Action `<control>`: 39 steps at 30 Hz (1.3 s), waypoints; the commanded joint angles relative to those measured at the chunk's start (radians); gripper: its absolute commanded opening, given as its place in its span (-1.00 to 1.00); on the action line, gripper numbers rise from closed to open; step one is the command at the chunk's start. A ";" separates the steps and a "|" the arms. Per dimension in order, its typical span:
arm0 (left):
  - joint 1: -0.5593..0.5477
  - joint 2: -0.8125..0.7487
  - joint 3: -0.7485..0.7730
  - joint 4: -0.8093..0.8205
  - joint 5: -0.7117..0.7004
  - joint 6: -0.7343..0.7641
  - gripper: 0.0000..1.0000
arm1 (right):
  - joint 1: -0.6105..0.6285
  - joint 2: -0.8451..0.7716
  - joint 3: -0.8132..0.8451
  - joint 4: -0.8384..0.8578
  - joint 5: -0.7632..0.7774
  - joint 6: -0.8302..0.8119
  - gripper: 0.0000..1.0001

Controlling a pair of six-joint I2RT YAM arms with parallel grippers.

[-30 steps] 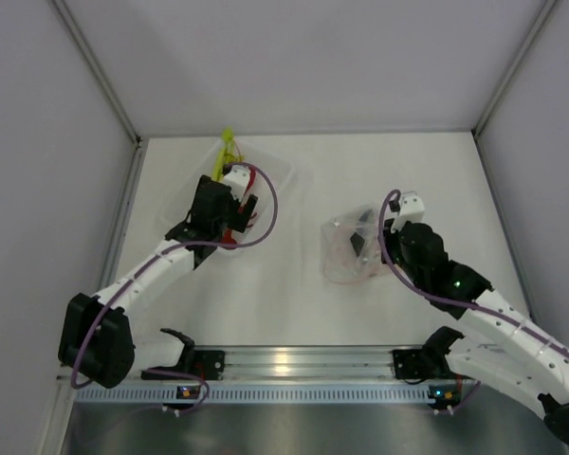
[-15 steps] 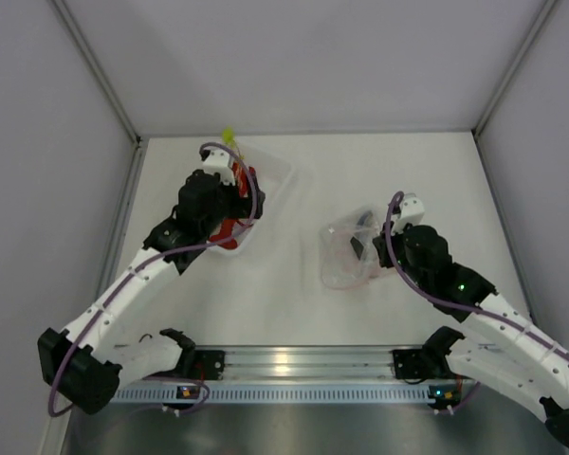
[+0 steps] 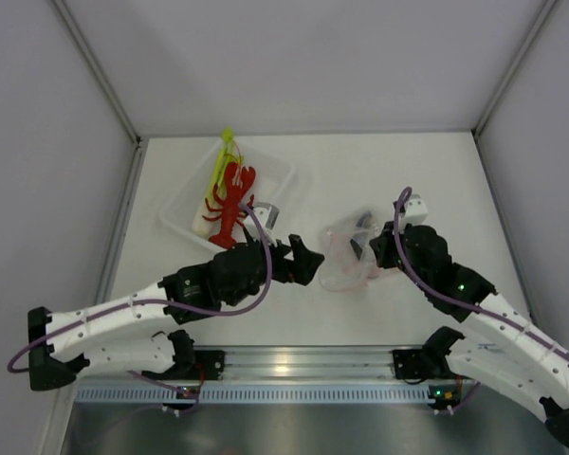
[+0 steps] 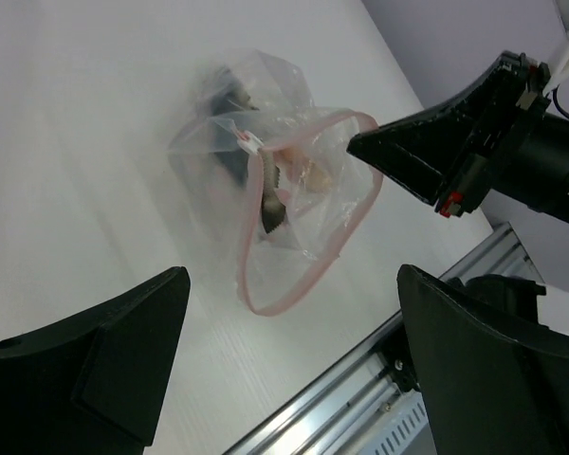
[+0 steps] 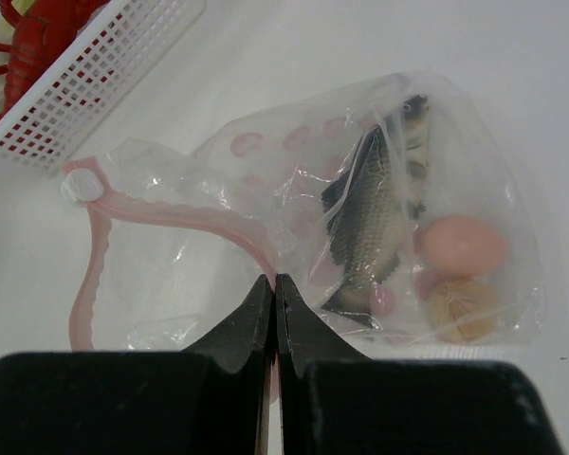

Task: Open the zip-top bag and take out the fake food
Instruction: Place the fake lobster in the bin, then pick up the fake vegetable from the zipper food storage bag.

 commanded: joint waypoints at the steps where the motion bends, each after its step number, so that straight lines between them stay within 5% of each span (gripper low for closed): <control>1: -0.065 0.023 -0.032 0.106 -0.065 -0.138 0.92 | -0.008 -0.027 0.049 0.027 0.009 0.086 -1.00; 4: -0.114 0.043 -0.018 0.143 -0.070 -0.179 0.80 | -0.008 -0.027 0.052 0.025 0.007 0.139 -1.00; 8: -0.144 0.123 -0.011 0.221 -0.044 -0.208 -0.01 | -0.005 -0.007 0.083 0.012 -0.020 0.192 -1.00; 11: -0.149 0.187 0.003 0.265 -0.036 -0.216 -0.41 | 0.007 0.013 0.107 -0.001 -0.039 0.215 -1.00; 28: -0.146 0.414 0.118 0.318 -0.177 -0.178 -0.59 | 0.096 -0.096 0.098 0.133 -0.212 0.405 -1.00; 39: -0.151 0.434 0.042 0.448 -0.061 0.081 -0.96 | 0.102 -0.054 0.207 0.151 -0.307 0.395 -1.00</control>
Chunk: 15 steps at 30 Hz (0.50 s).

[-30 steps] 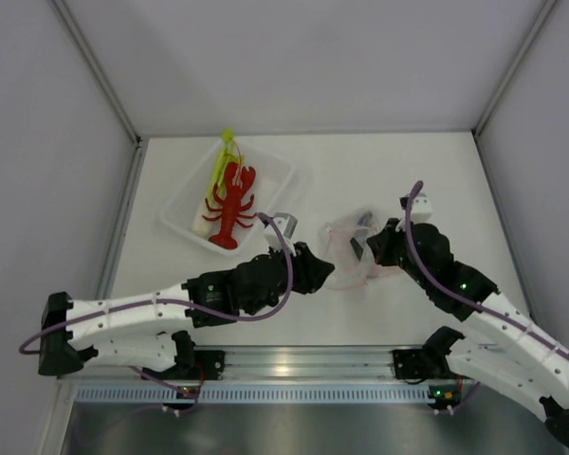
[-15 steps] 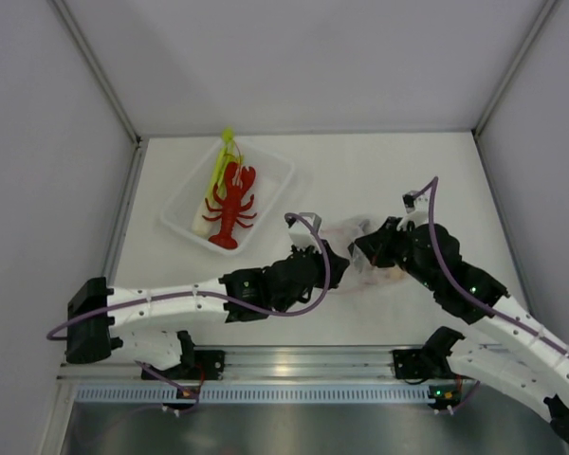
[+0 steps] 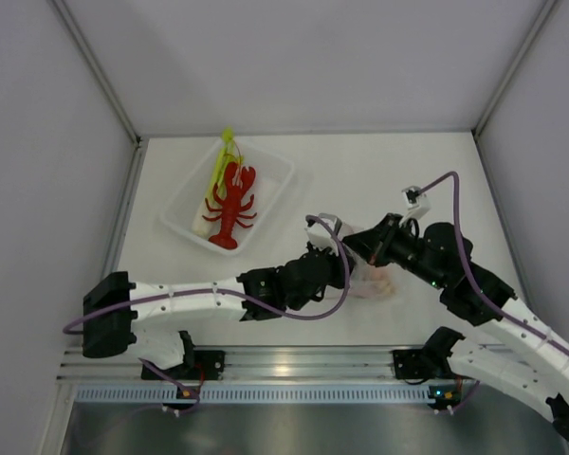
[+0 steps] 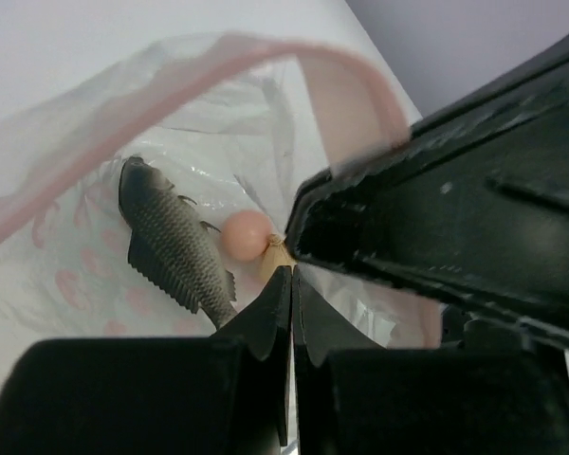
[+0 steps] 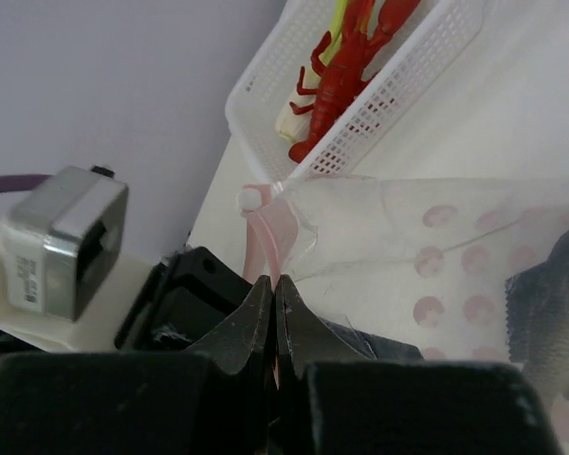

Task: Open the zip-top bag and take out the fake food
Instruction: Pick up the fake vegetable from the zipper food storage bag.

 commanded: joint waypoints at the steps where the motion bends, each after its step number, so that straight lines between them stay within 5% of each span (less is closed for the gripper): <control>1: -0.008 -0.015 -0.042 0.090 0.028 0.135 -0.98 | 0.016 0.011 0.103 0.045 -0.027 -0.022 -1.00; 10: -0.028 -0.122 -0.182 0.065 -0.058 0.258 -1.00 | 0.014 0.041 0.209 -0.060 0.013 -0.091 -1.00; 15: -0.028 -0.155 -0.144 -0.116 -0.040 0.367 -1.00 | 0.014 0.082 0.256 -0.104 0.041 -0.122 -1.00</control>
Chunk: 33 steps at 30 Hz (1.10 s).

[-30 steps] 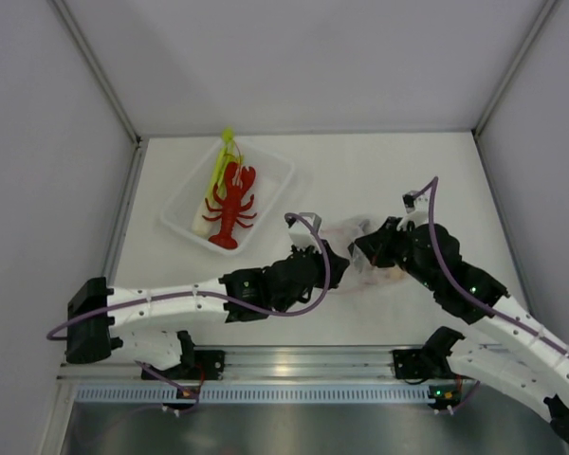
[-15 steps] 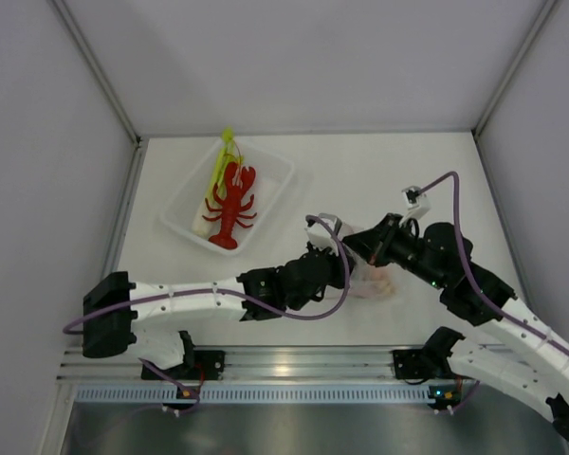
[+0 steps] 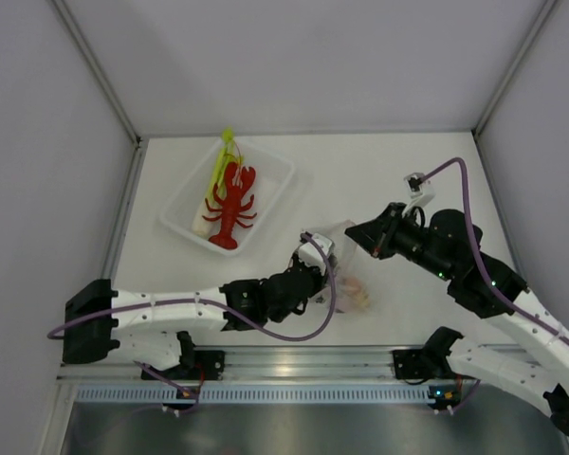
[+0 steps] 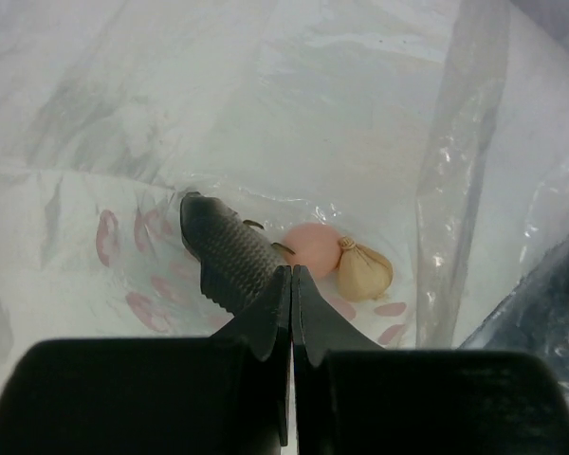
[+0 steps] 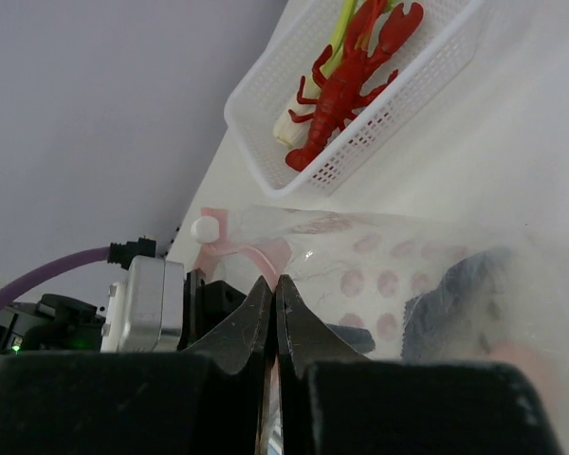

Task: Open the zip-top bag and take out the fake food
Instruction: Pick up the fake vegetable from the zipper food storage bag.

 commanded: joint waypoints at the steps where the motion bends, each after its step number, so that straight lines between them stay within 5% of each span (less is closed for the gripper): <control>1: -0.004 -0.034 0.042 -0.107 0.006 0.119 -1.00 | 0.010 0.029 0.087 0.011 0.046 -0.042 -1.00; 11: -0.065 -0.045 0.004 -0.141 0.114 0.274 -1.00 | 0.003 0.158 0.179 -0.015 0.023 -0.134 -1.00; 15: -0.102 -0.019 -0.007 -0.141 0.143 0.332 -1.00 | 0.003 0.166 0.196 0.024 -0.107 -0.218 -1.00; 24: -0.073 0.016 -0.018 -0.153 0.088 0.224 -1.00 | 0.003 -0.057 -0.014 0.201 -0.236 -0.284 -1.00; 33: 0.010 0.021 0.017 -0.251 0.028 0.115 -0.95 | 0.004 -0.141 -0.079 0.133 -0.281 -0.286 -1.00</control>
